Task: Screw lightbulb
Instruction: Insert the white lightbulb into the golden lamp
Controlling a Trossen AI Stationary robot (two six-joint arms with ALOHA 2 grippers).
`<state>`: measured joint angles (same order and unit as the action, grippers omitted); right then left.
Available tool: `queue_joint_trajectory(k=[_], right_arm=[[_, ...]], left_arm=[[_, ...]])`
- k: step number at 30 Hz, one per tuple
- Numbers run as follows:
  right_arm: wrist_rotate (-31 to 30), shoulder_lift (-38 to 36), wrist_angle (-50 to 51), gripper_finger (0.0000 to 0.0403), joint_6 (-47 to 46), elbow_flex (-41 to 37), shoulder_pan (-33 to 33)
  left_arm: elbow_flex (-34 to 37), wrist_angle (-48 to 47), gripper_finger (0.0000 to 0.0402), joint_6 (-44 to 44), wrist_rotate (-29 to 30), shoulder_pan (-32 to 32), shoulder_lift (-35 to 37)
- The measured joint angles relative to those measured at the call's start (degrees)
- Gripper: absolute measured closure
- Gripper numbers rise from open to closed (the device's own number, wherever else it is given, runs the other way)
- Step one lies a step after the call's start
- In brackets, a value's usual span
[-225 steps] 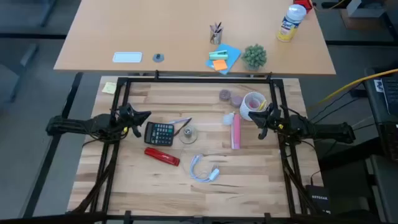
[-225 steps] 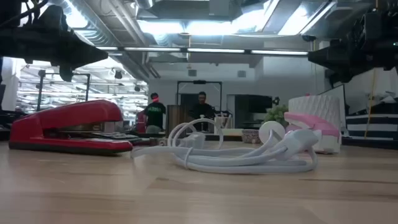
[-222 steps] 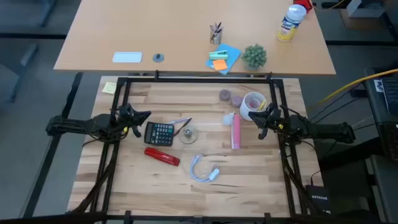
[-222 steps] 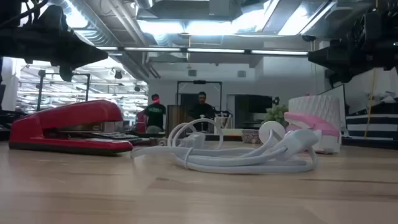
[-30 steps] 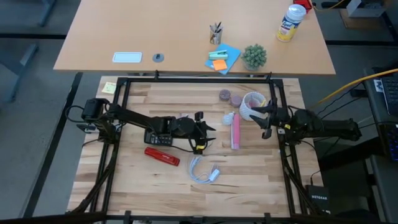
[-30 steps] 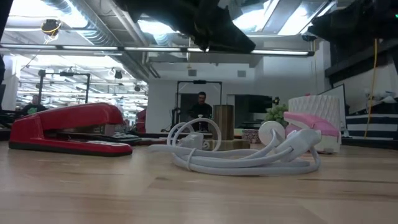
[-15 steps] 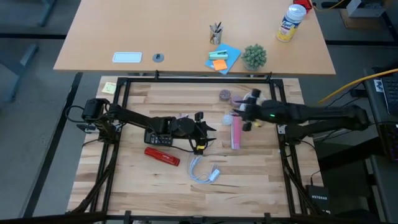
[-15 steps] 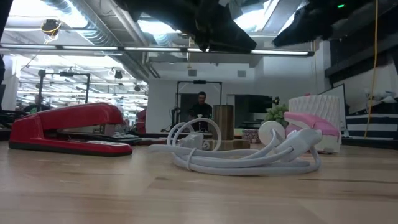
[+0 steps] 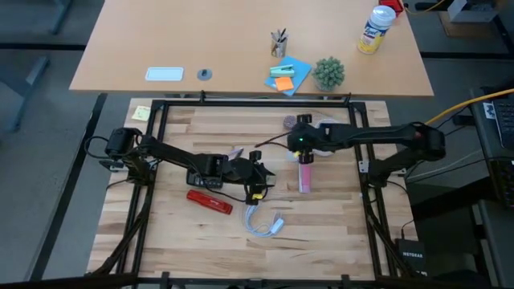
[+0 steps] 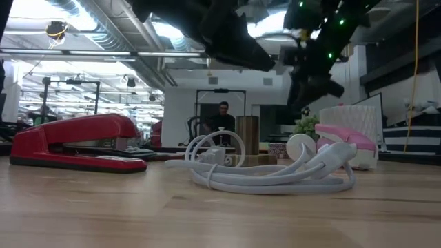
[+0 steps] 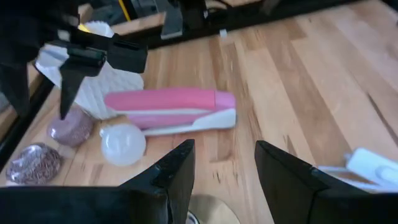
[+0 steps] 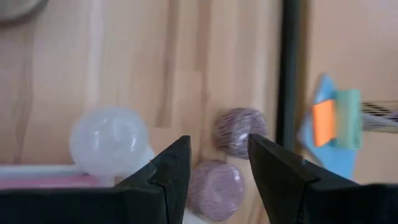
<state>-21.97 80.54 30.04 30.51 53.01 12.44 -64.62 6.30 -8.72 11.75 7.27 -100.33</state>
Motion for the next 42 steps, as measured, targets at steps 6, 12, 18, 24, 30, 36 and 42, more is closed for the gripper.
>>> queue_joint_trajectory(k=[6, 12, 18, 24, 30, 36, 42], right_arm=[[2.3, 3.5, 3.0, 0.0238, 2.9, 0.0, 1.8], [4.9, 5.5, 3.2, 0.0238, 3.2, 0.0, 1.9], [6.6, 8.0, 4.0, 0.0238, 3.2, -0.1, 1.9], [8.9, 9.7, 5.8, 0.0238, 3.3, -0.3, 1.8], [10.5, 10.5, 9.0, 0.0238, 3.4, -0.3, 1.8], [14.6, 10.5, 9.1, 0.0238, 5.3, -0.3, 1.8], [18.1, 10.5, 8.3, 0.0238, 9.1, -0.3, 1.8]], left_arm=[[0.0, -1.4, 0.0243, 2.0, 0.0, 0.3, 0.0], [0.0, -1.3, 0.0243, 2.3, 0.0, 0.3, 0.0], [0.0, -1.4, 0.0243, 2.9, 0.0, 0.3, 0.0], [0.0, -1.5, 0.0243, 2.9, 0.0, 0.3, 0.0], [0.0, -1.5, 0.0243, 2.9, 0.0, 0.3, 0.0], [0.0, -1.5, 0.0243, 3.0, 0.0, 0.3, 0.0], [0.0, -1.5, 0.0243, 3.0, 0.0, 0.3, 0.0]])
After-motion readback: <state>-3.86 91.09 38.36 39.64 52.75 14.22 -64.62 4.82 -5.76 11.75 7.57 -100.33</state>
